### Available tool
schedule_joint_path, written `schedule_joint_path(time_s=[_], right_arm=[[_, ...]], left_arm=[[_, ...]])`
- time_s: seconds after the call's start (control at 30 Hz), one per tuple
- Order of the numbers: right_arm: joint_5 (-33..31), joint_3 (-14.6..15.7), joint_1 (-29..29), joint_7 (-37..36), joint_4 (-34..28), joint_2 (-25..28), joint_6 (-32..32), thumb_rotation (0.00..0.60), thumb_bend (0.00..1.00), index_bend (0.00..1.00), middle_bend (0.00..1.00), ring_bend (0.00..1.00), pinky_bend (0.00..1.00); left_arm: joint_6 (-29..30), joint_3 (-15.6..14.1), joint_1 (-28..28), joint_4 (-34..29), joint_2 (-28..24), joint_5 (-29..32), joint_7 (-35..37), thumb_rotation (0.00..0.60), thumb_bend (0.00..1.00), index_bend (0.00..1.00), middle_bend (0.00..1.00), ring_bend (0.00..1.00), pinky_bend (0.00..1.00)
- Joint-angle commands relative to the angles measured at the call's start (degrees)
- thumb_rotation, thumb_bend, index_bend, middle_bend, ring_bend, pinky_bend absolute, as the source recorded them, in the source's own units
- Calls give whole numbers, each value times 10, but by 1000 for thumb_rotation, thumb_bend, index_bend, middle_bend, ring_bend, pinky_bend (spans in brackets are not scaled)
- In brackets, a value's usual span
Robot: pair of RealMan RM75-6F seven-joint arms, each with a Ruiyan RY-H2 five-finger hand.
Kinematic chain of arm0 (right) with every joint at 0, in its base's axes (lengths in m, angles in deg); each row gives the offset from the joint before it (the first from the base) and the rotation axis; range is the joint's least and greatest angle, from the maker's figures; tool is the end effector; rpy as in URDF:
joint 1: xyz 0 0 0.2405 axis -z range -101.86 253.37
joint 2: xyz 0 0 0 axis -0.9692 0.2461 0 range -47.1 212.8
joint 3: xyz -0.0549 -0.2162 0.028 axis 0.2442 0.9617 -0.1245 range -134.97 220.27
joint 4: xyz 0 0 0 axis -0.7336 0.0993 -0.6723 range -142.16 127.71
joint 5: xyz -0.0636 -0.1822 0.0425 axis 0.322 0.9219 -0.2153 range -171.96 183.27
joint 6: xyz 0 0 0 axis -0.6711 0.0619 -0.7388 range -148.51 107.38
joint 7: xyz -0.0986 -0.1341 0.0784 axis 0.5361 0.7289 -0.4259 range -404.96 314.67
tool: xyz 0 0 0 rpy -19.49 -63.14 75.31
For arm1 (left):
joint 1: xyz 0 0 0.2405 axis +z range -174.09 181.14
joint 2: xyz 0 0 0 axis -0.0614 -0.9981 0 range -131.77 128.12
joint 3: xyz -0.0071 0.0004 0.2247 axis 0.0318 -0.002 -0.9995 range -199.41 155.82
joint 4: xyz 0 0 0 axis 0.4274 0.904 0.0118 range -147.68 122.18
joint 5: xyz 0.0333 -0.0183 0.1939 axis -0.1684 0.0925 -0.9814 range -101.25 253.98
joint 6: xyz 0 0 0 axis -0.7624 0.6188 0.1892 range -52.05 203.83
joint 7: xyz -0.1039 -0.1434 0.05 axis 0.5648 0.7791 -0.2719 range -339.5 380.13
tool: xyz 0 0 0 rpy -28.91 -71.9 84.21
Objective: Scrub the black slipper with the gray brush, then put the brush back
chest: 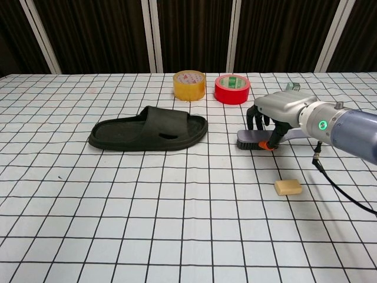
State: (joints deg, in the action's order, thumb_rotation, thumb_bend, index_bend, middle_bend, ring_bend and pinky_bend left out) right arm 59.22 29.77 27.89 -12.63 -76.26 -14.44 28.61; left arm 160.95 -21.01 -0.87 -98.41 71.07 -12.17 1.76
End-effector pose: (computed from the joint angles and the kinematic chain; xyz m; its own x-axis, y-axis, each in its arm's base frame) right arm -0.1314 -0.3969 -0.0459 0.6155 -0.2424 0.7499 -0.7811 -0.3147 0.5393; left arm -0.2815 0.2083 0.1121 0.6439 0.0280 0.7646 0.7647 -0.0566 -0.6419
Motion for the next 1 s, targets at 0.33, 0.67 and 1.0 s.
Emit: schedule_joint_path(time_s=[0.33, 0.67, 1.0], right_arm=[[64, 12, 7, -64, 12, -1, 17, 600, 480, 692, 569, 486, 522], [88, 10, 4, -54, -33, 20, 38, 600, 496, 698, 575, 492, 542], [57, -28, -29, -31, -108, 50, 24, 600, 497, 698, 576, 492, 541]], left_arm=[[-23, -7, -12, 3, 6, -1, -7, 600, 324, 0, 0, 0, 16], [-78, 11, -71, -29, 2, -18, -15, 600, 519, 0, 0, 0, 16], [-257, 78, -202, -74, 6, 77, -52, 600, 496, 0, 8, 0, 16]])
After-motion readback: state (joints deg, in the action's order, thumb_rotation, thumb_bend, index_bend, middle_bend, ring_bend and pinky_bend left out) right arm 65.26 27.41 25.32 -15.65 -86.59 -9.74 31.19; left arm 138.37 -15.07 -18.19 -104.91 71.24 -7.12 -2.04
